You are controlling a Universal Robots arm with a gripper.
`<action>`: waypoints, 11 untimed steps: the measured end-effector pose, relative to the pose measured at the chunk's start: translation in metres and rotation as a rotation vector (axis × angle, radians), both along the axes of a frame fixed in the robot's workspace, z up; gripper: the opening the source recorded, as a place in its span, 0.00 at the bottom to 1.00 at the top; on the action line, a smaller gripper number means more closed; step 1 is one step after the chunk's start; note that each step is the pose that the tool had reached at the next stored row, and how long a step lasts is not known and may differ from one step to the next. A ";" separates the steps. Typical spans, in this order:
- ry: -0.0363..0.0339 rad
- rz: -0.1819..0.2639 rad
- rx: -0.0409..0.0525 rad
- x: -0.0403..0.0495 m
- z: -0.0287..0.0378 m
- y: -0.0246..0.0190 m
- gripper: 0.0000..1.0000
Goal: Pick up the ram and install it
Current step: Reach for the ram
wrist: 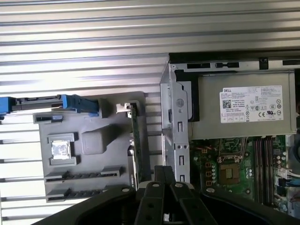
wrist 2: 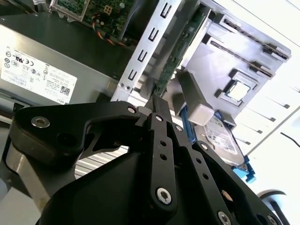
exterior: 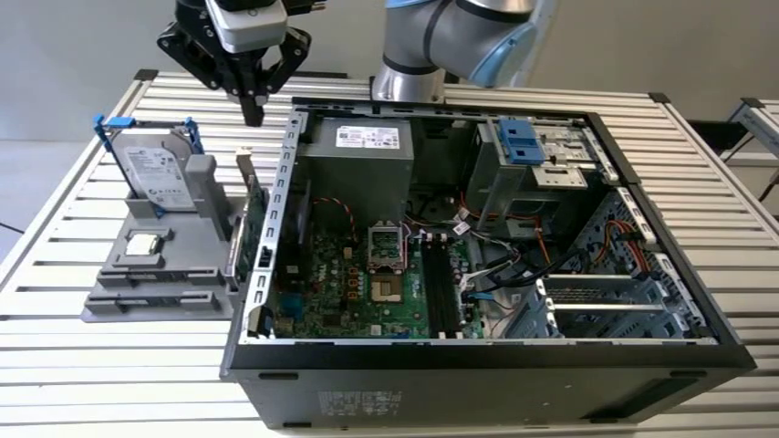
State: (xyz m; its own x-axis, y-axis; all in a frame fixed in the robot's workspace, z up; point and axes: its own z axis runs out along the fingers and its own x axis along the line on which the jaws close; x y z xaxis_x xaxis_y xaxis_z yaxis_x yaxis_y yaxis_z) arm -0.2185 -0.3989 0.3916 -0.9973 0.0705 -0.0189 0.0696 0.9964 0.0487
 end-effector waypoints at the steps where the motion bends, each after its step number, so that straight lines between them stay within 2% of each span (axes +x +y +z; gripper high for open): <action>1: 0.0000 0.000 0.0000 -0.0018 0.0000 0.0000 0.00; 11: 0.0000 0.000 0.0000 -0.0188 -0.0002 0.0000 0.00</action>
State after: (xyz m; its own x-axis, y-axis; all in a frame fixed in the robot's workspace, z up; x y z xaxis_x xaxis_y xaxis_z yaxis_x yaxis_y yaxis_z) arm -0.2373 -0.3990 0.3914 -0.9973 0.0703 -0.0188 0.0693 0.9964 0.0487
